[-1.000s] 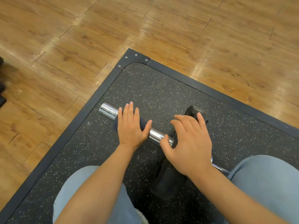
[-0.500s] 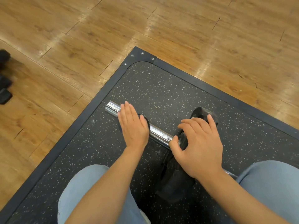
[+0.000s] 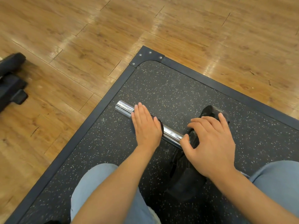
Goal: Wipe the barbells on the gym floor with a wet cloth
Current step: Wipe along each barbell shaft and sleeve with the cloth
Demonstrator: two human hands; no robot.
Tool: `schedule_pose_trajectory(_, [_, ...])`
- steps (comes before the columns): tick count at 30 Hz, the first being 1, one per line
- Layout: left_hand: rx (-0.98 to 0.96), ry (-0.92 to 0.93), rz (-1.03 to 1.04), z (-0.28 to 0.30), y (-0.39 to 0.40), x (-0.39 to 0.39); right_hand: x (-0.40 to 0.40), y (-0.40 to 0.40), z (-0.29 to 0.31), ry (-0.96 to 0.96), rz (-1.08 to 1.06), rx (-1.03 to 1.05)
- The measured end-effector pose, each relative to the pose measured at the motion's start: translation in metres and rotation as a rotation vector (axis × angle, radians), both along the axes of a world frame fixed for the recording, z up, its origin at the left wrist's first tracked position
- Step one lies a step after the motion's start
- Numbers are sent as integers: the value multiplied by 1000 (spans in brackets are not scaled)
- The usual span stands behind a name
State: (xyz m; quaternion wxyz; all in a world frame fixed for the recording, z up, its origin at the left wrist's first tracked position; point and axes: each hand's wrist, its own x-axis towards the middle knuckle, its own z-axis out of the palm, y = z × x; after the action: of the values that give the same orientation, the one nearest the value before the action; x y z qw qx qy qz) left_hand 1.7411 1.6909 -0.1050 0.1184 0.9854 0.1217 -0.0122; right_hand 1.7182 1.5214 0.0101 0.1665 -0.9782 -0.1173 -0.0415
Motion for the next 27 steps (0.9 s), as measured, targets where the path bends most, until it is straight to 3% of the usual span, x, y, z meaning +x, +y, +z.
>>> schedule_pose_trajectory(2, [55, 52, -23, 3, 20, 13, 1, -1, 1, 3, -2, 4])
schedule_pose_trajectory(6, [101, 174, 233, 11, 65, 51, -2, 1, 1, -6, -1, 5])
schedule_pose_trajectory(9, [21, 125, 324, 12, 52, 51, -2, 1, 0, -16, 2, 14])
schedule_pose_trajectory(13, [-55, 37, 154, 4, 12, 12, 0, -1, -1, -34, 2, 30])
schedule_pose_trajectory(17, [21, 80, -28, 2, 29, 10, 1, -1, -1, -40, 5, 38])
schedule_pose_trajectory(20, [89, 153, 87, 6, 62, 39, 0, -1, -1, -33, 2, 34])
schedule_pose_trajectory(23, [38, 90, 212, 7, 66, 48, 0, 0, -2, -31, 0, 28])
schedule_pose_trajectory(27, [-63, 41, 149, 3, 35, 19, -1, 0, -2, -36, 4, 24])
